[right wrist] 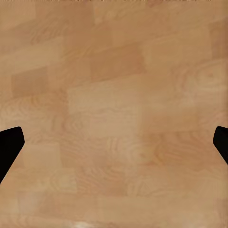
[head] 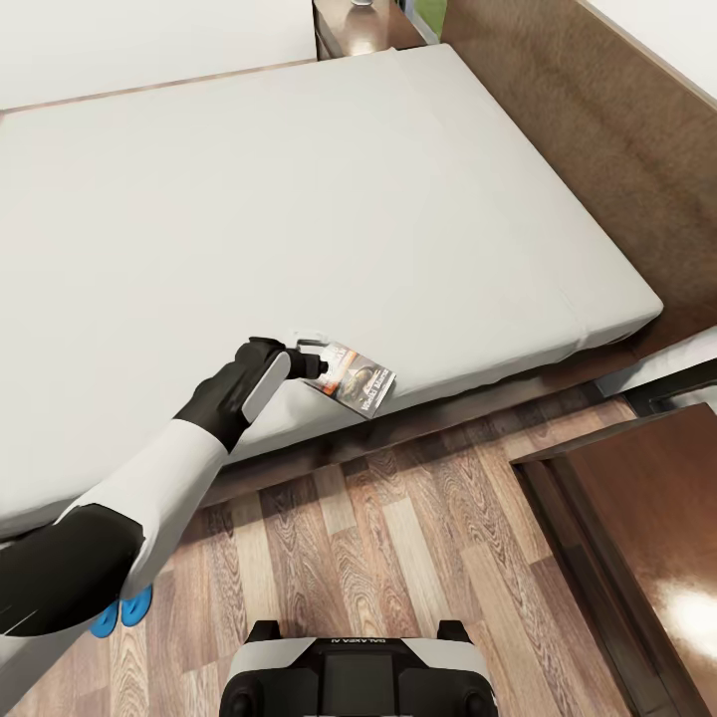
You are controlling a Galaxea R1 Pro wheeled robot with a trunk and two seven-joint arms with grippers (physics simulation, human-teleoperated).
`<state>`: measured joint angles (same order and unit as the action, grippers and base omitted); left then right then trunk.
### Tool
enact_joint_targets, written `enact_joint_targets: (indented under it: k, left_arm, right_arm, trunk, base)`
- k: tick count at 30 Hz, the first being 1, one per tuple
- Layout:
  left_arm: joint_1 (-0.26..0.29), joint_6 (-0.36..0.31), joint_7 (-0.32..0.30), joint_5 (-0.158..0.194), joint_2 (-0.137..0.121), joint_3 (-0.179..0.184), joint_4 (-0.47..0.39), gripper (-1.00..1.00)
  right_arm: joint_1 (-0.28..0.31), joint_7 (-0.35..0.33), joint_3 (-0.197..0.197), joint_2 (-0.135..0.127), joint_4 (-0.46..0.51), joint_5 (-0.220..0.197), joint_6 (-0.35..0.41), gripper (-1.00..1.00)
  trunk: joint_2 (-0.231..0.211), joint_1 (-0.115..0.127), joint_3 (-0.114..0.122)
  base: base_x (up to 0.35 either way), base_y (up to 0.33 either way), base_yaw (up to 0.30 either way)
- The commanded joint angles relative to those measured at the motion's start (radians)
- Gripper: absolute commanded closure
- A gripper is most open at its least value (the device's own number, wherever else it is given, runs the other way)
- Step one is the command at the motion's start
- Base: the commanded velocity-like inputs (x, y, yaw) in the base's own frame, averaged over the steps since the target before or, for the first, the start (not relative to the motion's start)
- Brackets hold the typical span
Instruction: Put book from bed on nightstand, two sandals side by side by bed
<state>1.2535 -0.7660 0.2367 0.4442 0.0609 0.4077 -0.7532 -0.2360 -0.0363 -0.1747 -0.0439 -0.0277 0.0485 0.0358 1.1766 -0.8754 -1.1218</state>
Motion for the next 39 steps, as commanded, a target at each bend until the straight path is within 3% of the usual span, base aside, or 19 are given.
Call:
enact_joint_targets:
  k: [1, 14, 18, 22, 31, 39]
  left_arm:
    - [-0.002, -0.011, 0.014, 0.011, -0.007, 0.003, -0.016, -1.0]
    - [-0.051, -0.09, 0.035, 0.011, -0.029, 0.001, -0.145, -1.0]
    - [-0.061, -0.101, 0.036, 0.011, -0.031, 0.0, -0.155, -1.0]
    - [-0.071, -0.105, 0.036, 0.01, -0.032, -0.001, -0.16, -1.0]
    - [-0.085, -0.109, 0.044, 0.01, -0.033, -0.001, -0.161, -1.0]
    - [-0.104, -0.11, 0.055, 0.01, -0.042, 0.0, -0.161, -1.0]
  right_arm:
    - [0.0, -0.003, -0.006, 0.0, 0.001, 0.005, 0.003, -1.0]
    - [0.0, -0.003, 0.017, -0.001, 0.002, 0.004, 0.003, -1.0]
    - [0.001, -0.004, 0.02, -0.001, 0.002, 0.004, 0.003, -1.0]
    - [0.001, -0.004, 0.02, -0.001, 0.002, 0.004, 0.003, -1.0]
    - [0.004, -0.004, 0.021, -0.001, 0.002, 0.004, 0.003, -1.0]
    - [0.004, -0.003, 0.021, -0.001, 0.005, 0.004, 0.003, -1.0]
  trunk:
    - [-0.007, 0.004, 0.003]
    - [-0.028, 0.015, 0.012]
    - [-0.056, 0.031, 0.025]
    - [-0.056, 0.031, 0.025]
    - [-0.119, 0.065, 0.053]
    - [-0.119, 0.065, 0.053]
  base:
    - [0.0, 0.0, 0.0]
    - [0.0, 0.0, 0.0]
    - [0.0, 0.0, 0.0]
    - [0.0, 0.0, 0.0]
    - [0.0, 0.0, 0.0]
    - [0.0, 0.0, 0.0]
